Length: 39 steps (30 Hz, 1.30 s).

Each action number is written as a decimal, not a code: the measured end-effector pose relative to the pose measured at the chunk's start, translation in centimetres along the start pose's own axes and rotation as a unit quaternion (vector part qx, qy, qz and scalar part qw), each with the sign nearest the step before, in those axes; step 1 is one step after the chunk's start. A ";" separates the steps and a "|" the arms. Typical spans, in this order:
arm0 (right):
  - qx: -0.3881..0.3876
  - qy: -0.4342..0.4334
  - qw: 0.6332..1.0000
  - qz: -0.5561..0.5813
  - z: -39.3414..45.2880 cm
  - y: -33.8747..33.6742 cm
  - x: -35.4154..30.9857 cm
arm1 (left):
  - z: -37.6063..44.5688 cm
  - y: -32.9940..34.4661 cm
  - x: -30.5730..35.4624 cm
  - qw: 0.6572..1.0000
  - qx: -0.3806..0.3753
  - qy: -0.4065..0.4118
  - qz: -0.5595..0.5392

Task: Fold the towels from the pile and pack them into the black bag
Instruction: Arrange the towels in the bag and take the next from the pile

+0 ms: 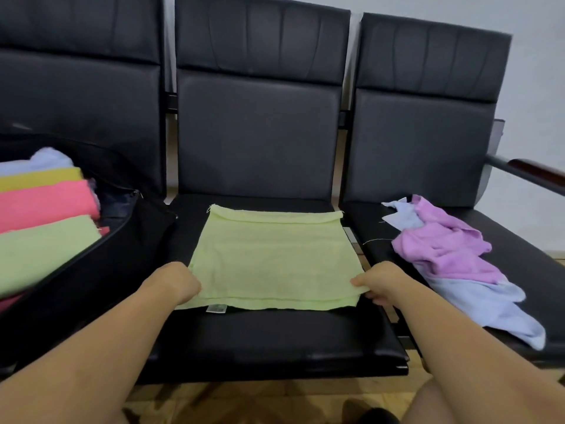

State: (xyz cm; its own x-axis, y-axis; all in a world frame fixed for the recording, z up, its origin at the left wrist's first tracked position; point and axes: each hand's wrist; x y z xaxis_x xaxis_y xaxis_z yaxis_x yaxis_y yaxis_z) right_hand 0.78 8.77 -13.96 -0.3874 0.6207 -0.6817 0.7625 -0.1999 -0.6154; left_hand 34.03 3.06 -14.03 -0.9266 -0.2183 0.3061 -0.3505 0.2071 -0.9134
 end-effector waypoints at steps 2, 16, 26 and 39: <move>-0.006 -0.007 0.999 0.036 -0.3 -0.4 0.0 | 0.4 -0.2 -0.6 0.999 0.026 0.001 -0.043; -0.019 0.011 0.999 -0.029 -0.8 0.1 0.2 | -0.4 -1.2 -3.0 0.981 -0.077 -0.065 -0.166; -0.011 0.019 0.994 0.104 -0.3 0.0 0.0 | -0.5 -1.1 -2.4 0.982 -0.096 -0.046 -0.157; -0.060 0.054 0.996 -0.032 -1.5 -1.5 0.8 | -0.3 -1.2 -3.9 0.946 -0.153 -0.070 -0.279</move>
State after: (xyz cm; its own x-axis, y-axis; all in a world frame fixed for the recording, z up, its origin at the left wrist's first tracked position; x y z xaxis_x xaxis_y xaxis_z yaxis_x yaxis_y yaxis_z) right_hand 0.15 10.70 -13.00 -0.3850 0.7082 -0.5917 0.7966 -0.0688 -0.6006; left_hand 38.02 3.95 -14.07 -0.5670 -0.4941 0.6591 -0.8217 0.2837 -0.4943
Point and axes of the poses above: each hand's wrist, its own z-axis towards the middle knuckle, its own y-axis out of the palm, x = y × z, and after that the axes turned 2 degrees about x, right-handed
